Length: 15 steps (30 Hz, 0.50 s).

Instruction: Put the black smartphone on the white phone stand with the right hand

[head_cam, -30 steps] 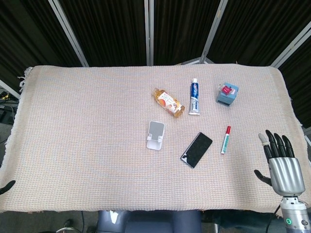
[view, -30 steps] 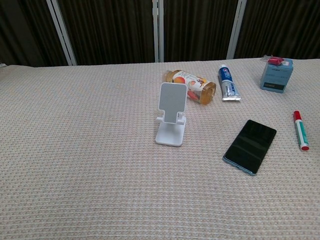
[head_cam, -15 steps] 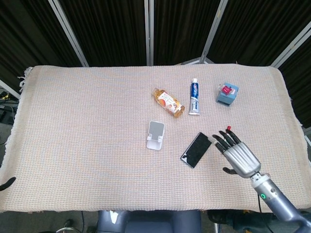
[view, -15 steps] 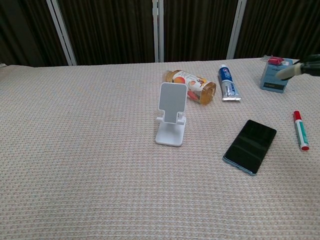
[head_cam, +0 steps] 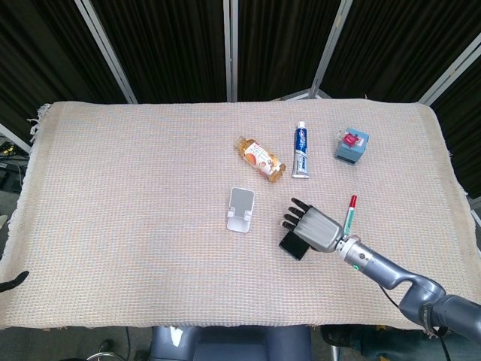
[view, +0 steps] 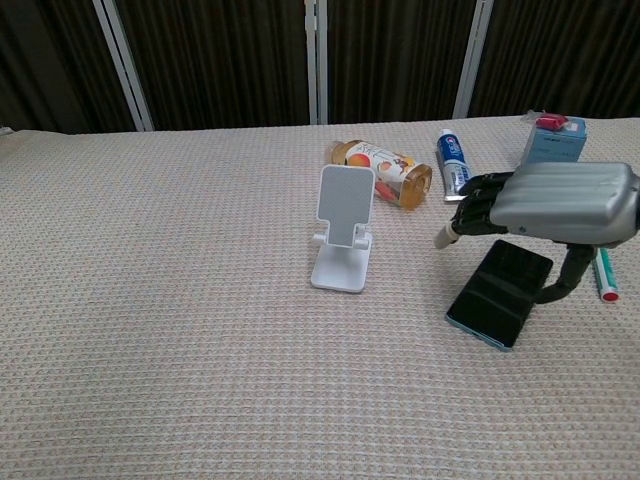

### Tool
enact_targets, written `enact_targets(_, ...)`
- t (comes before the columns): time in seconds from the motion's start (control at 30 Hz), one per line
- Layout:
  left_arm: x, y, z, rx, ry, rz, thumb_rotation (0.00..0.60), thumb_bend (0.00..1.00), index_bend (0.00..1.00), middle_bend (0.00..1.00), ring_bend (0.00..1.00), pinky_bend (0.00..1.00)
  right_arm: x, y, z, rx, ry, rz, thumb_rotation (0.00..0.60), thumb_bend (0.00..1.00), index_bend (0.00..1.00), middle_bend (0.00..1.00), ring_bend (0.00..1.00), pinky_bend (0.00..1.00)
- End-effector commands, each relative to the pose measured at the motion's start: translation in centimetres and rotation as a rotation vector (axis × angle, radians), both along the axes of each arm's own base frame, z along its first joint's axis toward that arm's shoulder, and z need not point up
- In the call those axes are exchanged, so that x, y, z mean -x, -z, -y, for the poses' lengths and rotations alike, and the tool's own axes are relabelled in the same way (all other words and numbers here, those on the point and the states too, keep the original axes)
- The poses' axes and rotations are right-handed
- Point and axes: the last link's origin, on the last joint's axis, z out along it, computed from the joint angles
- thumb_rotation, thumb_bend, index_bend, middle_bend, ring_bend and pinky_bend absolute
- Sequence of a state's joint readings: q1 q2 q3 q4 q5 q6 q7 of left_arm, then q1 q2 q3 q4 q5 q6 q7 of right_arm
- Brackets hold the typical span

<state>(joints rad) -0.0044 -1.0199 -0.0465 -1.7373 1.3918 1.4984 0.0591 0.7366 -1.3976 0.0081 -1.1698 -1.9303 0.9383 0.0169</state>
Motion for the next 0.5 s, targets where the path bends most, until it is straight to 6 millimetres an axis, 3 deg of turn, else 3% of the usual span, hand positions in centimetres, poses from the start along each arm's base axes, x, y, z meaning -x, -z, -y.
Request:
enact_targets(0.03,0.1,0.1,-0.2,0.0,-0.007,-0.005,0.6,0.0,0.0,0.0,0.0,0.0,-0.1,1.5,0.2,-0.036,-0.067,-0.032,0.6,0.0,0.21,0.23,0.18,0.11)
enact_targets(0.5,0.2,0.2,-0.4,-0.001,-0.011,-0.012,0.6,0.0,0.0,0.0,0.0,0.0,1.7,1.7,1.0,-0.034,-0.188,-0.12,0.6,0.0,0.21,0.23,0.2,0.11)
